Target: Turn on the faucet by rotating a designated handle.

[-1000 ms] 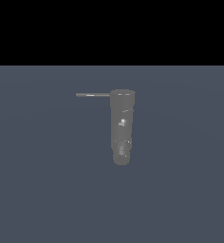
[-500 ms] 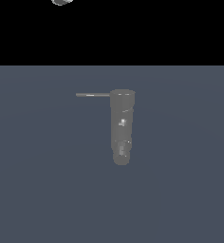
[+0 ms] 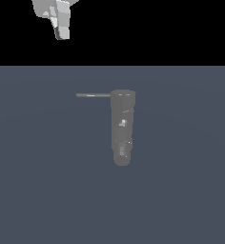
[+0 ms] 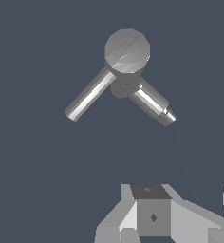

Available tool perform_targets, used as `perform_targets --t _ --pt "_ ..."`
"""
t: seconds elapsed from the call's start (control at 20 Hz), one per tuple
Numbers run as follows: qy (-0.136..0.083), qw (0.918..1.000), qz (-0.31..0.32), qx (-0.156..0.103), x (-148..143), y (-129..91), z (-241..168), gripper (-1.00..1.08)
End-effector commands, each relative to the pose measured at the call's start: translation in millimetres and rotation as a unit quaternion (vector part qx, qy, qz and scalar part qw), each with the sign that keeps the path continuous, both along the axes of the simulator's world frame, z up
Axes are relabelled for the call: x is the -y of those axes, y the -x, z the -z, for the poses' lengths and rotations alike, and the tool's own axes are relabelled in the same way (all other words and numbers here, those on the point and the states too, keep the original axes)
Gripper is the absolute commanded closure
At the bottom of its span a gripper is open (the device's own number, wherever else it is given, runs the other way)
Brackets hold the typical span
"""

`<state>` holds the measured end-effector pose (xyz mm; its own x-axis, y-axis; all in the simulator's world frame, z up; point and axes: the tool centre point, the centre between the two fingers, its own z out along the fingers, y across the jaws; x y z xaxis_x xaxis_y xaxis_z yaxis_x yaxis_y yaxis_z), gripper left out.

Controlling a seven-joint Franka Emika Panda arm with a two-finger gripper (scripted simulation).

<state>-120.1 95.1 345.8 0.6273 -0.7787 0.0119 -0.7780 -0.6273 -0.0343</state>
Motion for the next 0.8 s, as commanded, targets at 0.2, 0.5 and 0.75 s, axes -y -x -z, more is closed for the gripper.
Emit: perform_targets --t 0.2,0.5,0.75 --pt "-0.002 0.9979 0.064 -0.003 -9.3 -27.2 24.9 1.08" --pt "-0.003 0.9926 0.121 -0.005 -14.0 -52.1 46.9 1.08" --pt "-0.003 0.9860 0.167 -0.008 -15.4 -72.6 64.9 1.08"
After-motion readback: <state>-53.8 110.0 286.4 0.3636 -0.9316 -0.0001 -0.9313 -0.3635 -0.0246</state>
